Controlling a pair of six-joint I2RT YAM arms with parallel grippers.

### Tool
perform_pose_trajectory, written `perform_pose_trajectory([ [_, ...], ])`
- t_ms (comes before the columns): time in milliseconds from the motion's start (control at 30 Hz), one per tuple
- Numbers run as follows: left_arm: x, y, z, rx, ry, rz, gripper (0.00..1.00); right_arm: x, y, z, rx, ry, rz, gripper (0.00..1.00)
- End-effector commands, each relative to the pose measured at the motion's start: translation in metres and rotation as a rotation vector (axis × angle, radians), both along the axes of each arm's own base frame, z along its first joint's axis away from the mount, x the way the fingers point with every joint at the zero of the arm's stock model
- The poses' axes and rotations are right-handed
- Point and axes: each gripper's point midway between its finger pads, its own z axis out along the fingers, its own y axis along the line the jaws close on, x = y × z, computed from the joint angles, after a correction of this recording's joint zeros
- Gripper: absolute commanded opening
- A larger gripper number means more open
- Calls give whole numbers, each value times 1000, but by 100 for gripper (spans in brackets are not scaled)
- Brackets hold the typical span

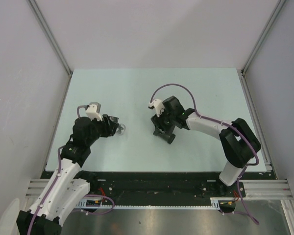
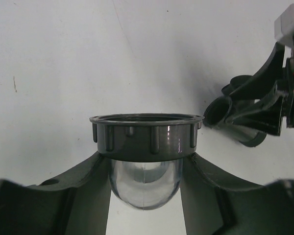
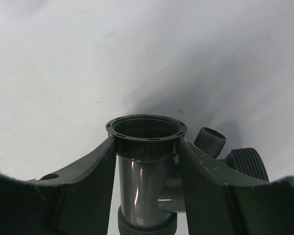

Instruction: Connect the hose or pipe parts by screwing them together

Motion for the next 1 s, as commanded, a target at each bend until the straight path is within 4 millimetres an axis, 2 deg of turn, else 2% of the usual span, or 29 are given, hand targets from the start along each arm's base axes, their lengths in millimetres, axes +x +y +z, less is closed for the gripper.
perform_pose_trajectory([
  [0,6,-4,20,-32,-44,-9,0,-26,35,22,50,-23,134,51],
  [67,6,-6,18,-39,-33,-14,0,-36,44,26,73,-13,169,51],
  [100,6,-7,17,-41,-31,-17,0,-50,55,27,91,1,222,51],
  [200,6,-9,14,-50,-11,-26,0,-66,70,25,95,-6,299,64],
  [233,5,-9,14,-55,-11,-29,0,-64,73,28,102,-24,297,70],
  [300,4,-11,13,-73,0,-37,0,-59,74,32,117,-41,287,75],
  [400,1,-11,11,-90,8,-41,0,-52,82,56,182,-126,291,89],
  [433,0,-12,10,-97,12,-47,0,-50,85,60,211,-161,298,90],
  [467,0,-10,10,-102,13,-43,0,-50,85,75,244,-205,309,90],
  [567,-1,-8,9,-120,22,-49,0,-50,85,83,311,-307,319,91],
  [633,-1,-8,9,-126,24,-55,0,-50,84,98,362,-391,325,91],
  [667,-2,-9,9,-130,27,-63,0,-57,76,82,349,-386,334,91],
  [733,-2,-10,10,-133,23,-66,0,-61,71,95,393,-464,340,91],
  [767,-3,-10,9,-133,24,-67,0,-66,63,83,380,-460,344,91],
  [833,-2,-10,9,-133,26,-65,0,-68,57,85,383,-509,349,92],
  [967,-1,-12,6,-142,40,-69,0,-69,51,72,405,-454,360,91],
])
